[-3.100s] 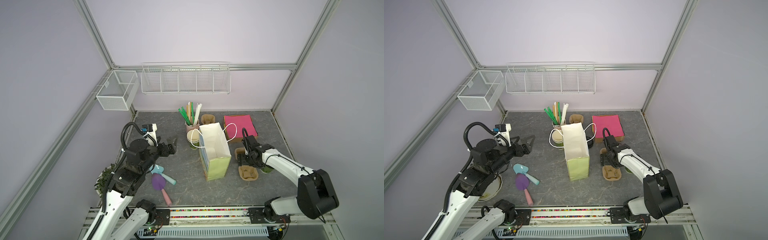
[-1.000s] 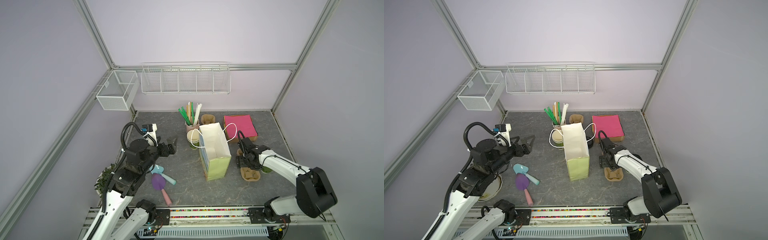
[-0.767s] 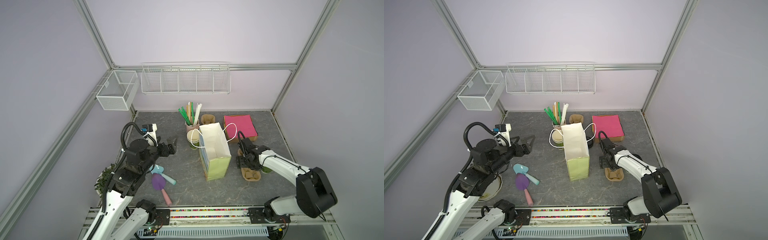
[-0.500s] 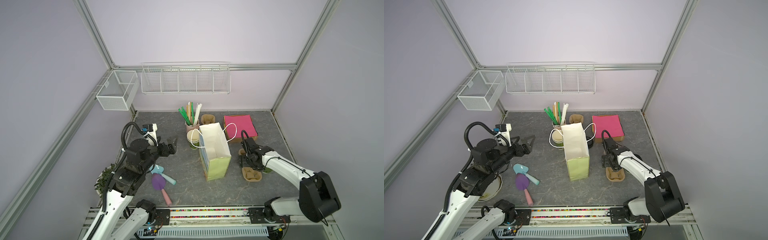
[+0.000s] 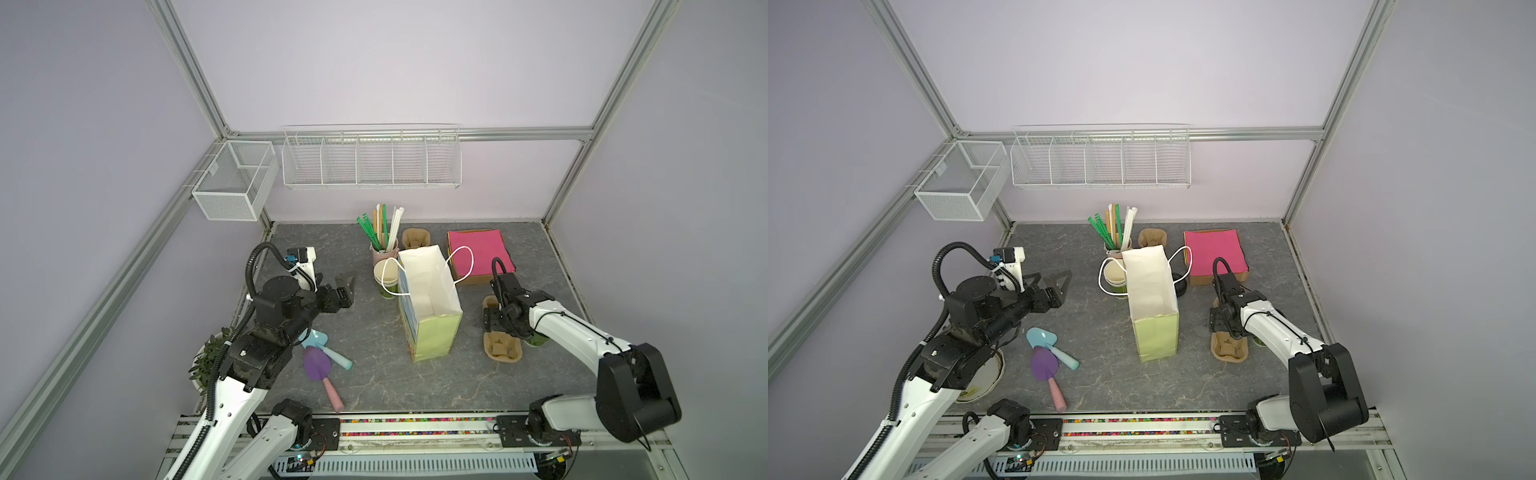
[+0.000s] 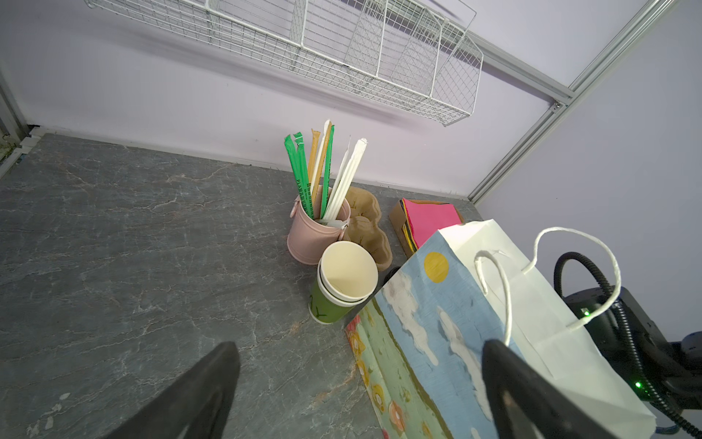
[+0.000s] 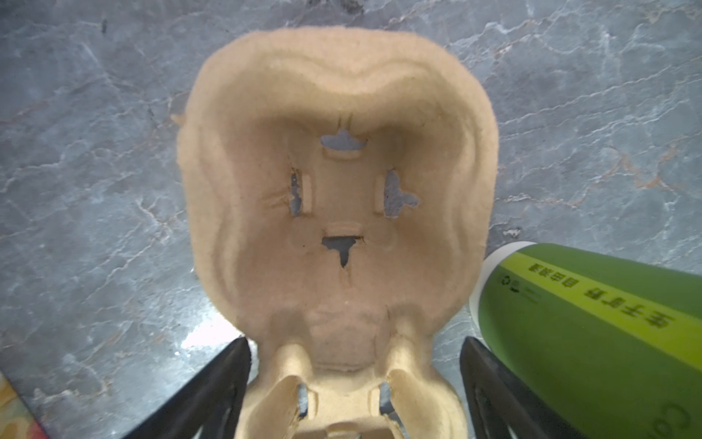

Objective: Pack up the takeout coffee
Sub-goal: 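Hold the cup carrier steady with the right gripper near the green cup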

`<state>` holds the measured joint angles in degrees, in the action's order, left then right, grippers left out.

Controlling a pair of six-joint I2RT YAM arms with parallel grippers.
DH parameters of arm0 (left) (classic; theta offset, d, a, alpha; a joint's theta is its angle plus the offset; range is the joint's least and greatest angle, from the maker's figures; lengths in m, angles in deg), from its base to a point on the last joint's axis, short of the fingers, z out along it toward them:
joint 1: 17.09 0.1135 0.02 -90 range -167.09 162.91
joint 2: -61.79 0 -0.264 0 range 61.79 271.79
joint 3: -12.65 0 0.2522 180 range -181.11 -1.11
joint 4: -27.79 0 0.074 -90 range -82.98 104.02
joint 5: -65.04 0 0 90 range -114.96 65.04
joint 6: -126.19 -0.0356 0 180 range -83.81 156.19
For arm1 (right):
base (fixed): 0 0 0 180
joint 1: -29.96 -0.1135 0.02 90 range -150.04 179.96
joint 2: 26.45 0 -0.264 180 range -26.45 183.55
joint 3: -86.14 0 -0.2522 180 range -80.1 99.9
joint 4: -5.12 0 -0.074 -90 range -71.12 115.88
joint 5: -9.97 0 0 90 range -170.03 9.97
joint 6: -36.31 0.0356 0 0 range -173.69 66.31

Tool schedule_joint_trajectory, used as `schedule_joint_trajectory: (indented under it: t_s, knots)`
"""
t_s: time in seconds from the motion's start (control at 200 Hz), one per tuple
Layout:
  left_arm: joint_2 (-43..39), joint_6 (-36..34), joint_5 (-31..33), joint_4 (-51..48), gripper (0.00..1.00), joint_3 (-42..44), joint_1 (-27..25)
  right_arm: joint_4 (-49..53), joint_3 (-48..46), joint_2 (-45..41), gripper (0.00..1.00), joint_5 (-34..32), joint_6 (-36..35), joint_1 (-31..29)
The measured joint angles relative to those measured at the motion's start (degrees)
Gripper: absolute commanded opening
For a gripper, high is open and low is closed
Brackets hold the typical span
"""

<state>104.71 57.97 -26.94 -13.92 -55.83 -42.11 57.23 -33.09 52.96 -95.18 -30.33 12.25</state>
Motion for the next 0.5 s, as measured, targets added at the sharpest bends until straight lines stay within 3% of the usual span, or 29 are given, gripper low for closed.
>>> schedule_joint_trajectory:
  t_s: [0.5]
  knots:
    - [0.22,0.0,0.0,-0.04,0.99,0.0,0.0,-2.05,-0.52,1.36,0.89,3.23,0.0,0.0]
